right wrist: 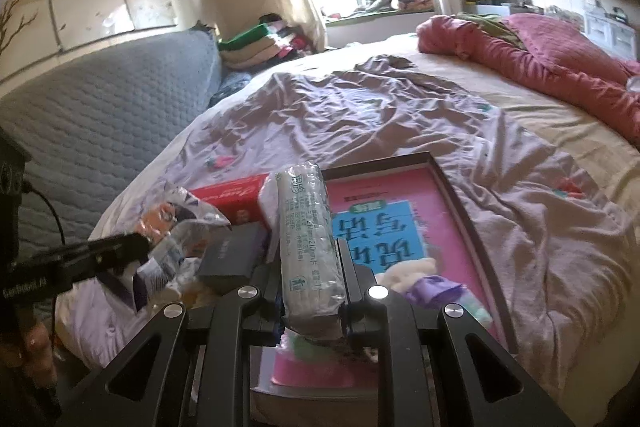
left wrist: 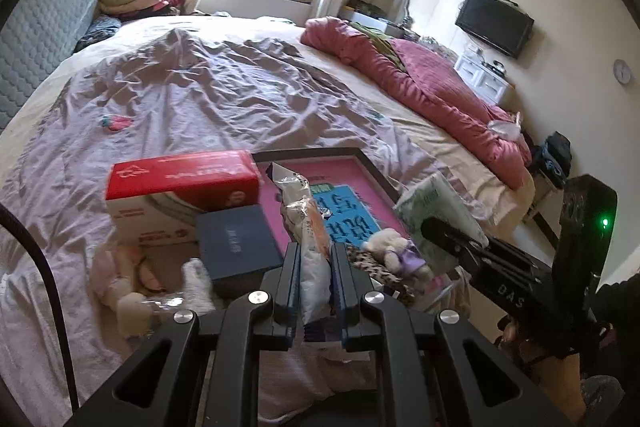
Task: Organize soft objects
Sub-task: 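Carry the snack packet and diaper pack with both tools toward the pink tray, then lower the snack packet with the left tool while the right tool lowers the diaper pack, then open both tools to release the packet and diaper pack onto the tray, then withdraw both open tools from the tray toward the items beside it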
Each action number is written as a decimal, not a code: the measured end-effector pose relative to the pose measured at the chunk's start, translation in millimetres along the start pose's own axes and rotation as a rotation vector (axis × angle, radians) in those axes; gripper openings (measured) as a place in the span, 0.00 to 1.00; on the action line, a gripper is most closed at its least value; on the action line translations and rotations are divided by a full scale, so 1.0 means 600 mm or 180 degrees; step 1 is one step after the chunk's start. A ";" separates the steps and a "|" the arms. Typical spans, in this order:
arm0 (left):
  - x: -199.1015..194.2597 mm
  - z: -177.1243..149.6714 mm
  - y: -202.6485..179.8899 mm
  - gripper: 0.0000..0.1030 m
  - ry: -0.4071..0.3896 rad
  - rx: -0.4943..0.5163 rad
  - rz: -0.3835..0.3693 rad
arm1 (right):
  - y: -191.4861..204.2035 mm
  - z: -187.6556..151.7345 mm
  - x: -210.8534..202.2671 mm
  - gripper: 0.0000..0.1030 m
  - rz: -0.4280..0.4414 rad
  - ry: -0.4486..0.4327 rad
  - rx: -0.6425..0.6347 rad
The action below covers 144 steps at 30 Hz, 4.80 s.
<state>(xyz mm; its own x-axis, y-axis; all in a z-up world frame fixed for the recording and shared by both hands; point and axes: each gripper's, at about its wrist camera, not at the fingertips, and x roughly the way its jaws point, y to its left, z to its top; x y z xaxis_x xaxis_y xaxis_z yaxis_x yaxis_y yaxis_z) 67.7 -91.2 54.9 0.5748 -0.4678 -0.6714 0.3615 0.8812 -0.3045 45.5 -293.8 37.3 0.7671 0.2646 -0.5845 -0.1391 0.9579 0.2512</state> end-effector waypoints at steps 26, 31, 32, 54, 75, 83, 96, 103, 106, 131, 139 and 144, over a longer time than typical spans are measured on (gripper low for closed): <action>0.141 0.008 -0.025 0.15 0.0351 -0.0125 -0.0145 | -0.023 -0.001 -0.004 0.20 -0.0021 -0.0009 0.0069; 0.164 -0.006 -0.024 0.14 0.0472 -0.0121 -0.0165 | -0.021 -0.006 0.016 0.20 -0.0034 0.0101 0.0060; 0.168 -0.009 -0.025 0.15 0.0485 -0.0101 -0.0156 | -0.021 -0.009 0.021 0.20 -0.0043 0.0127 0.0053; 0.209 -0.032 -0.022 0.15 0.0679 0.0003 -0.0107 | -0.052 -0.042 0.089 0.21 -0.0124 0.0484 0.0165; 0.216 -0.036 -0.024 0.15 0.0700 0.0057 -0.0081 | -0.069 -0.062 0.112 0.22 -0.0220 0.0591 0.0248; 0.216 -0.035 -0.026 0.16 0.0701 0.0079 -0.0041 | -0.066 -0.062 0.109 0.28 -0.0311 0.0612 0.0177; 0.217 -0.046 -0.048 0.18 0.0701 0.0124 0.0110 | -0.084 -0.055 0.074 0.43 -0.0392 0.0495 0.0202; 0.217 -0.048 -0.037 0.29 0.0738 0.0005 0.0185 | -0.093 -0.049 0.060 0.54 -0.0434 0.0471 0.0242; 0.217 -0.050 -0.037 0.39 0.0747 -0.0008 0.0200 | -0.093 -0.046 0.054 0.57 -0.0449 0.0469 0.0247; 0.149 -0.031 -0.017 0.66 0.0531 -0.0043 0.0198 | -0.084 -0.037 0.028 0.70 -0.0643 0.0395 0.0164; 0.119 -0.021 0.001 0.72 0.0432 -0.0093 0.0214 | -0.058 -0.025 0.018 0.72 -0.0773 0.0239 0.0004; 0.101 -0.018 0.010 0.73 0.0372 -0.0078 0.0289 | -0.037 -0.014 0.004 0.73 -0.0741 0.0089 -0.0069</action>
<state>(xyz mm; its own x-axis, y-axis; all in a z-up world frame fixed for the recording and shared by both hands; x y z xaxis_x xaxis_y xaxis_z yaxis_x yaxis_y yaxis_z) 96.9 -113.4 5.2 0.5144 -0.3763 -0.7706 0.2931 0.9216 -0.2544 44.9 -313.7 23.9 0.7624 0.0389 -0.6460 0.0260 0.9955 0.0906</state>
